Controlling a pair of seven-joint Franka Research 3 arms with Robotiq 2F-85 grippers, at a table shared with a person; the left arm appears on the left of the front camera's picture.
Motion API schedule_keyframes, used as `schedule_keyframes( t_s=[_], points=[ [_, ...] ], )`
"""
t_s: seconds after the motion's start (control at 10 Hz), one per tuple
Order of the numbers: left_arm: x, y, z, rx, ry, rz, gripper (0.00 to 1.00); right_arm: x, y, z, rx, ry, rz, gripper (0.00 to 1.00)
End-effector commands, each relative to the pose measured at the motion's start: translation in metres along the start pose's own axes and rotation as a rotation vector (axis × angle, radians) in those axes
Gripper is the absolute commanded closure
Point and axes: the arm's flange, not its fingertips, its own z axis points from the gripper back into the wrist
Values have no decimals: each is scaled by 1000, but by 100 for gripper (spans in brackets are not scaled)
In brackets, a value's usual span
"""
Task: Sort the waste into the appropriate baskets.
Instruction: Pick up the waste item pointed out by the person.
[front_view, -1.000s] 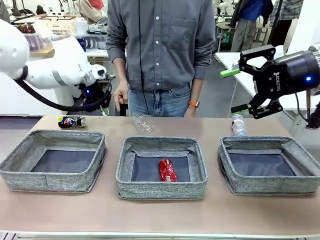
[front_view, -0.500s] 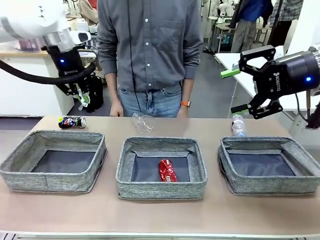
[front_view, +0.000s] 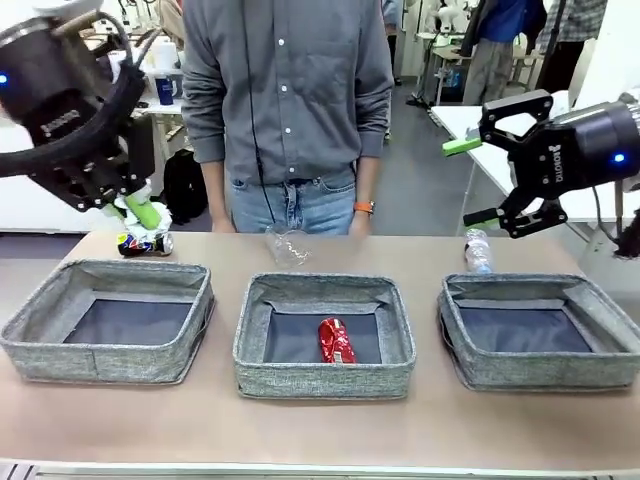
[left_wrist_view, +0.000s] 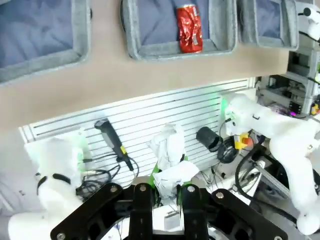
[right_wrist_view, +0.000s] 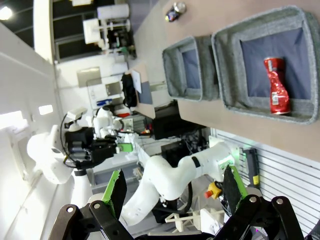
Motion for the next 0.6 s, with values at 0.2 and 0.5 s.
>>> schedule_keyframes(
  t_s=[0.2,0.5],
  points=[
    [44,2,-10,133,29,46,100,2,0,-2,30,3,17,0],
    [44,2,-10,133,29,46,100,2,0,-2,30,3,17,0]
  ],
)
